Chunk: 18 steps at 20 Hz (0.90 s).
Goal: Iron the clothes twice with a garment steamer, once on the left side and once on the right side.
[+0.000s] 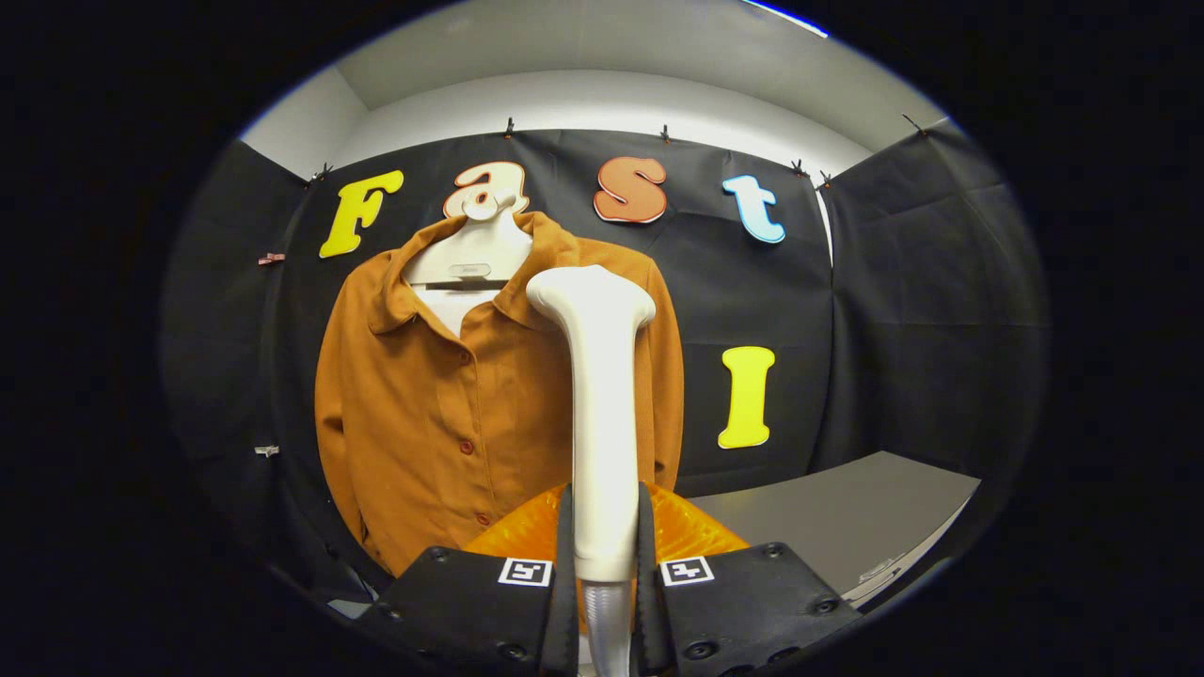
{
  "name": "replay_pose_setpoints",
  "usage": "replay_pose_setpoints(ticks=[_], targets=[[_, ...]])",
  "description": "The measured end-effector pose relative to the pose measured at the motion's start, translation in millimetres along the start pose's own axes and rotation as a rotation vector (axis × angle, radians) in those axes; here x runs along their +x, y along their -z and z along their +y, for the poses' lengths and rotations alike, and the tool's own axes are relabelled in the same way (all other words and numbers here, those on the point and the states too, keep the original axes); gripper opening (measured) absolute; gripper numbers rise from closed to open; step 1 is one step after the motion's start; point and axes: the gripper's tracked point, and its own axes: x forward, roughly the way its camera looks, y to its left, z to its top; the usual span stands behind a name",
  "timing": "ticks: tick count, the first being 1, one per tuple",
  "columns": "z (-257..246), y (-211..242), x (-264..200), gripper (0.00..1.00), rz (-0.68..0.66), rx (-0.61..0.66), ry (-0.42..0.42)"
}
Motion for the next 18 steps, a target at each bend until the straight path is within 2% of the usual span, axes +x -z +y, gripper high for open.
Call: replay_pose_setpoints(ticks=[8,18], targets=[[5.4,36.7,13.9,0.27,0.047,-0.036,-0.001],[0.2,122.8,10.6,0.27,0.269,-0.025,-0.002]])
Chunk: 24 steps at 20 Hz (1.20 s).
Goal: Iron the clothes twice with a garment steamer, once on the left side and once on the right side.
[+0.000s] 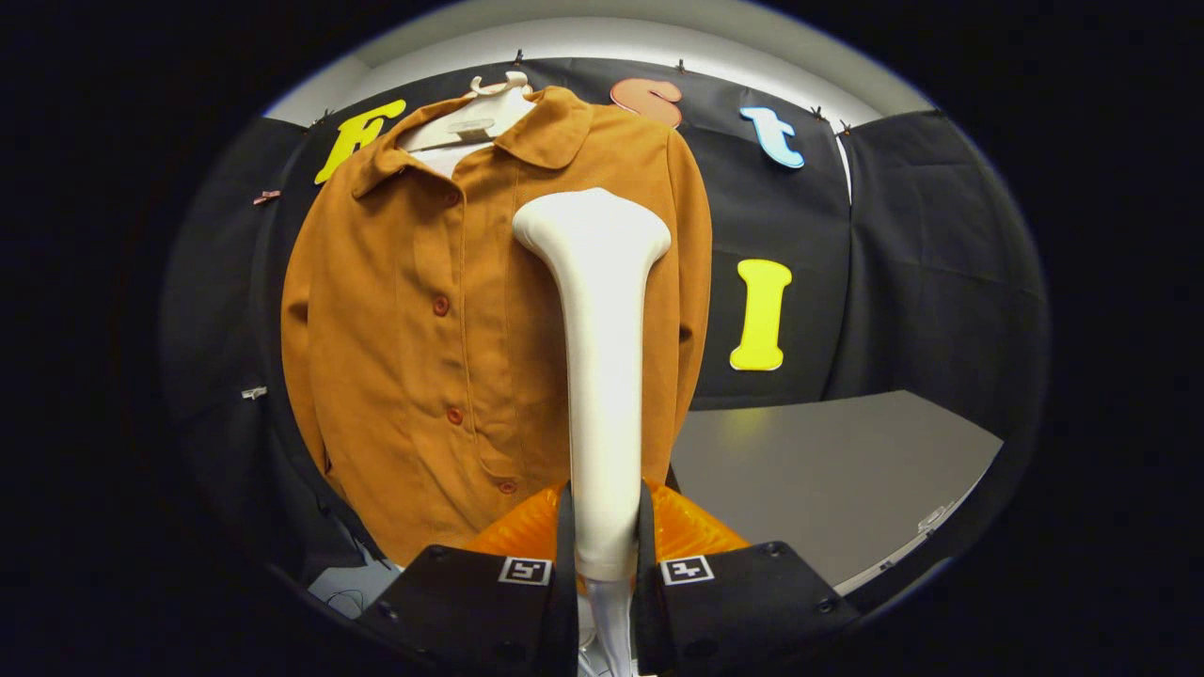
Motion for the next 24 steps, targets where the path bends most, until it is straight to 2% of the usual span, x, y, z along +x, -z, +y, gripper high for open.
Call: replay_pose_setpoints(ticks=[10,17,20,24], targets=[[8.7,92.4,-17.1,0.27,0.274,0.027,0.002],[11.8,139.6,-53.2,0.28,0.425,0.044,0.007],[13.4,139.3,-73.7,0.28,0.412,0.050,0.007],[12.6,107.6,-101.6,0.27,0.304,0.041,0.012]])
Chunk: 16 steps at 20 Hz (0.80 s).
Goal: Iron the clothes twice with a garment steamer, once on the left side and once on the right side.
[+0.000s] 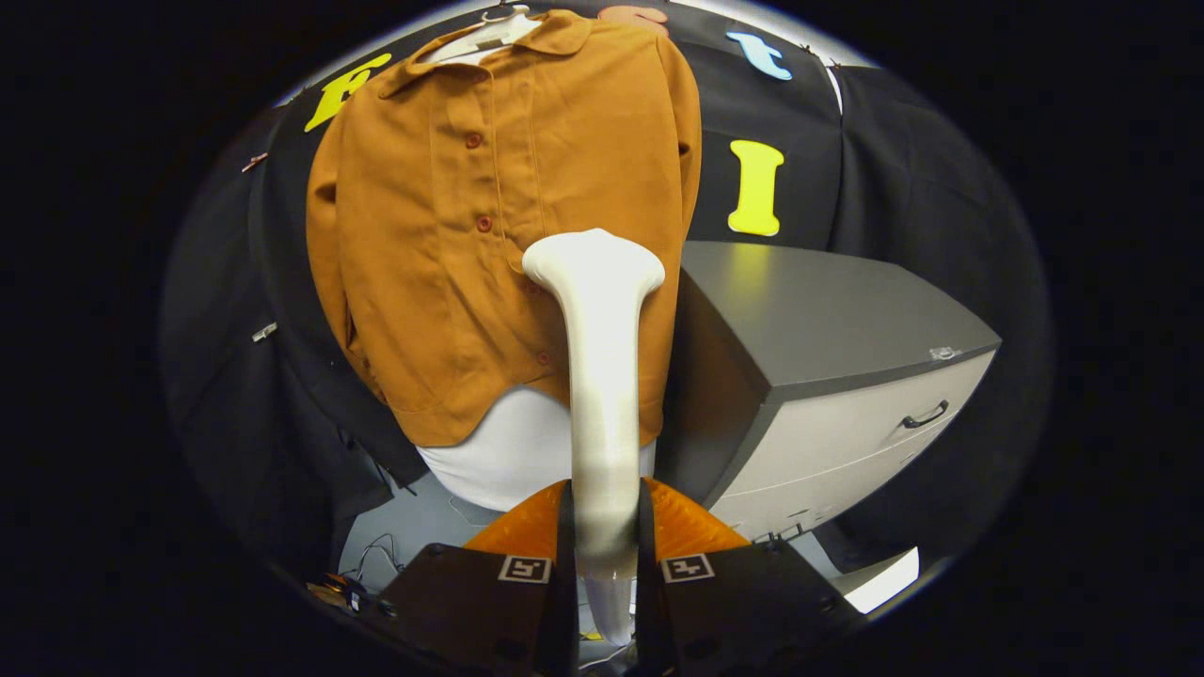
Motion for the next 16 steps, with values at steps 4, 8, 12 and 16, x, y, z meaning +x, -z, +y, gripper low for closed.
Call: replay_pose_setpoints(ticks=[4,8,12,16], targets=[[0.5,-32.3,-36.7,0.27,-0.126,-0.022,0.010],[-0.4,-60.7,-69.0,0.27,-0.233,-0.048,0.036],[2.2,-86.5,-94.8,0.27,-0.313,-0.048,0.057],[13.3,-116.7,-118.7,0.27,-0.398,-0.044,0.064]])
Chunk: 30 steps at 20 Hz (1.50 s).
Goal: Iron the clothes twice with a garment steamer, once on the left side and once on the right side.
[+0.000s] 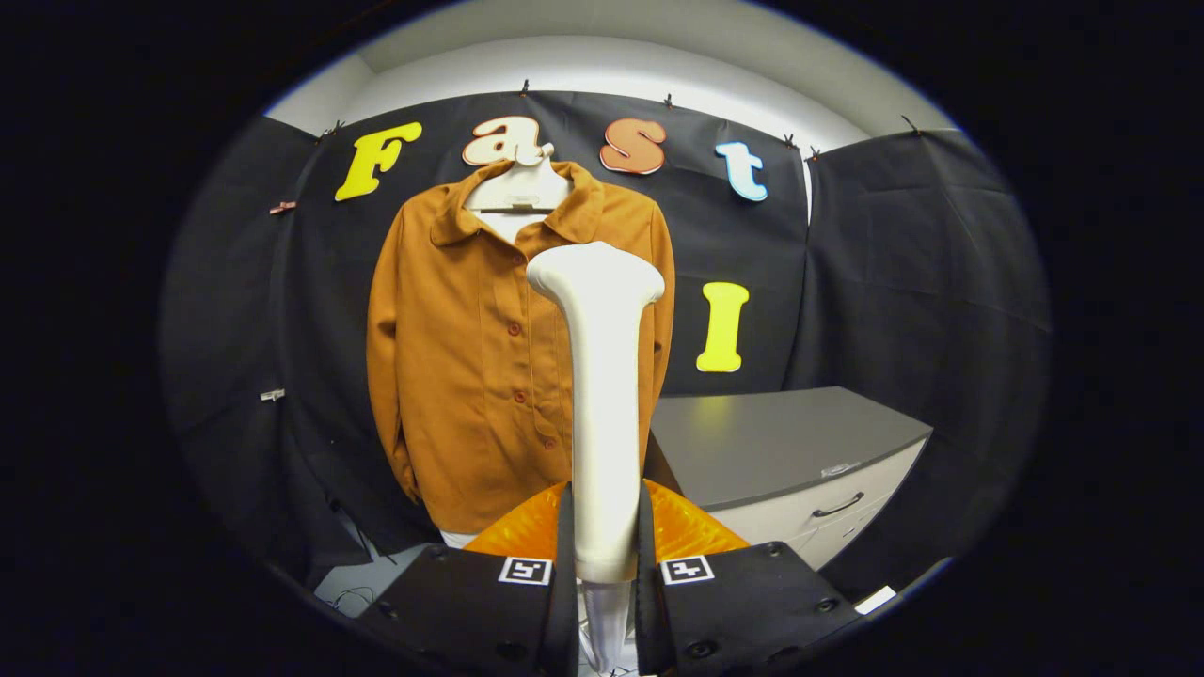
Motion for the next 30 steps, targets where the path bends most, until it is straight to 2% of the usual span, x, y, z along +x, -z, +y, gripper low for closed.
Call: replay_pose_setpoints(ticks=[7,13,17,22,30], targets=[[49.8,-70.3,-0.3,0.27,-0.150,-0.045,-0.026],[114.8,-86.8,24.3,0.27,-0.198,-0.092,-0.070],[151.2,-77.4,46.6,0.27,-0.202,-0.134,-0.085],[171.5,-57.4,77.0,0.27,-0.192,-0.189,-0.058],[172.3,6.7,118.3,0.27,-0.046,-0.220,-0.037]])
